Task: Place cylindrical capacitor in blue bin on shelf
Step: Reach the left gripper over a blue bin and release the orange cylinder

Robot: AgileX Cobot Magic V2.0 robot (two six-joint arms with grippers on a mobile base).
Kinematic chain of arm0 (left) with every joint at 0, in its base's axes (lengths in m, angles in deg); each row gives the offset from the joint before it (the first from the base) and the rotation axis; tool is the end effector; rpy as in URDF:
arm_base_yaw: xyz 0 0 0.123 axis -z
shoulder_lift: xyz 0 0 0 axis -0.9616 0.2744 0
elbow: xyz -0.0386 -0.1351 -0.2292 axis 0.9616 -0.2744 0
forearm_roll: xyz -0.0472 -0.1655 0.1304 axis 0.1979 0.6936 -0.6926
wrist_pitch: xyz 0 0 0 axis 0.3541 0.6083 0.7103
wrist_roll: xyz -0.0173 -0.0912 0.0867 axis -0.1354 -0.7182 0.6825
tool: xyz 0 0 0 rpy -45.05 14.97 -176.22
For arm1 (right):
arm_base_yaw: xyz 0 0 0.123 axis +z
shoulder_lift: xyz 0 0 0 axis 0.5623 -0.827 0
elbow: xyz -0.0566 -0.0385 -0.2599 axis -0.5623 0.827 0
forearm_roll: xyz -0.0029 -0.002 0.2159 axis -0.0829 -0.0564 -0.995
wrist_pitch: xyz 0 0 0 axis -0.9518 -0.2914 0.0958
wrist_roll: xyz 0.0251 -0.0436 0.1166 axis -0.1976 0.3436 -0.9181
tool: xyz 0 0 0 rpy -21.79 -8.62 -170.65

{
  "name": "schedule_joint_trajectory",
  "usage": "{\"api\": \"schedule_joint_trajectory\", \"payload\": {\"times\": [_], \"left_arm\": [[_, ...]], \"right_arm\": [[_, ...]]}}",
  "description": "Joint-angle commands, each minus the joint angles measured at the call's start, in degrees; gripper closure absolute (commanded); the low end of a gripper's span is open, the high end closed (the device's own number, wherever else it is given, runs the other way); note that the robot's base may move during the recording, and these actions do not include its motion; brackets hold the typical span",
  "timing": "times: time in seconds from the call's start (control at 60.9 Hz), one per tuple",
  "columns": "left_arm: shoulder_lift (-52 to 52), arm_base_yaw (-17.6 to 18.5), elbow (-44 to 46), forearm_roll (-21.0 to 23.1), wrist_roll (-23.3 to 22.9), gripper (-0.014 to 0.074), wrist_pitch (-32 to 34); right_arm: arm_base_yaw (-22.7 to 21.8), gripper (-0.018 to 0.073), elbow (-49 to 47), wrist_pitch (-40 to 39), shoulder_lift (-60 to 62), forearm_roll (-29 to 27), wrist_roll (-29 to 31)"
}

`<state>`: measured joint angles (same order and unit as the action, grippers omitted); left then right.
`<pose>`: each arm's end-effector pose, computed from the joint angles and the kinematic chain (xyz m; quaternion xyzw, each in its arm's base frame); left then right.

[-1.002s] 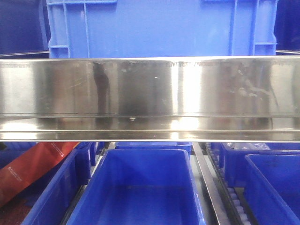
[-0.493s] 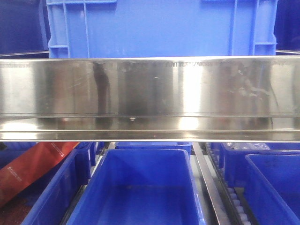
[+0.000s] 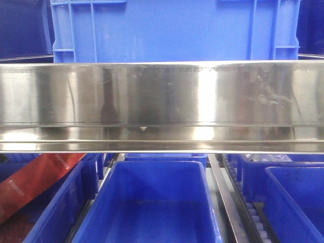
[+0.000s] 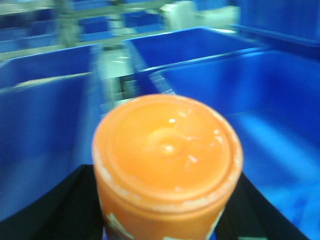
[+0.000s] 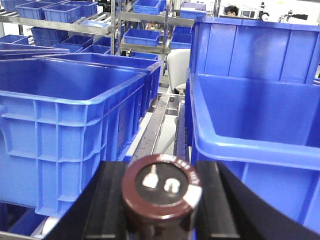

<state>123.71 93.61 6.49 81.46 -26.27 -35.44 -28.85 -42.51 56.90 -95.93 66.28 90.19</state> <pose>0.1935 -0.0704 0.4327 0.1818 0.7590 -0.0745 0.6208 0.0456 0.0121 0.3461 -0.0727 0.7124 0.0376 0.6970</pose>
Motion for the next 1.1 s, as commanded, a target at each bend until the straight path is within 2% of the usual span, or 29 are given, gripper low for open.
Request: {"api": "schedule_joint_trajectory", "payload": {"times": [0.0,0.099,0.23,0.328,0.476,0.591,0.821,0.887,0.936,1.084], "left_arm": [[7.9,5.1,7.2,0.0,0.8,0.0707,0.5],[16.6,10.5,14.9,-0.7,0.8,0.0707,0.5],[26.9,14.3,23.2,-0.7,0.8,0.0707,0.6],[33.0,15.7,27.5,-0.7,0.8,0.0707,0.6],[39.4,15.8,31.6,-0.6,0.8,0.0697,0.4],[42.5,15.8,33.0,-0.6,0.8,0.0576,0.4],[44.8,15.8,33.0,0.0,0.8,0.0120,-0.7],[44.8,15.8,33.0,0.4,0.8,0.0019,-1.1],[44.8,15.8,33.0,0.8,0.8,-0.0022,-1.6],[43.5,15.8,33.0,1.0,0.8,0.0003,-4.4]], "right_arm": [[0.0,0.0601,-0.1,-2.3,0.2,0.4,0.2],[0.0,0.0601,-0.1,-2.5,0.2,0.4,0.2],[0.0,0.0601,-0.1,-2.5,0.2,0.1,0.2],[0.0,0.0601,-0.1,-2.5,0.2,-1.1,0.2],[0.0,0.0601,-0.1,-2.5,0.2,-1.5,0.2],[0.0,0.0601,-0.1,-2.5,0.2,-1.5,0.2],[0.0,0.0601,-0.1,-2.5,0.2,-1.6,0.2],[0.0,0.0601,-0.1,-2.5,0.2,-1.6,0.2],[0.0,0.0601,-0.1,-2.5,0.2,-1.6,0.2],[0.0,0.0601,-0.1,-2.5,0.2,-1.6,0.2]]}}
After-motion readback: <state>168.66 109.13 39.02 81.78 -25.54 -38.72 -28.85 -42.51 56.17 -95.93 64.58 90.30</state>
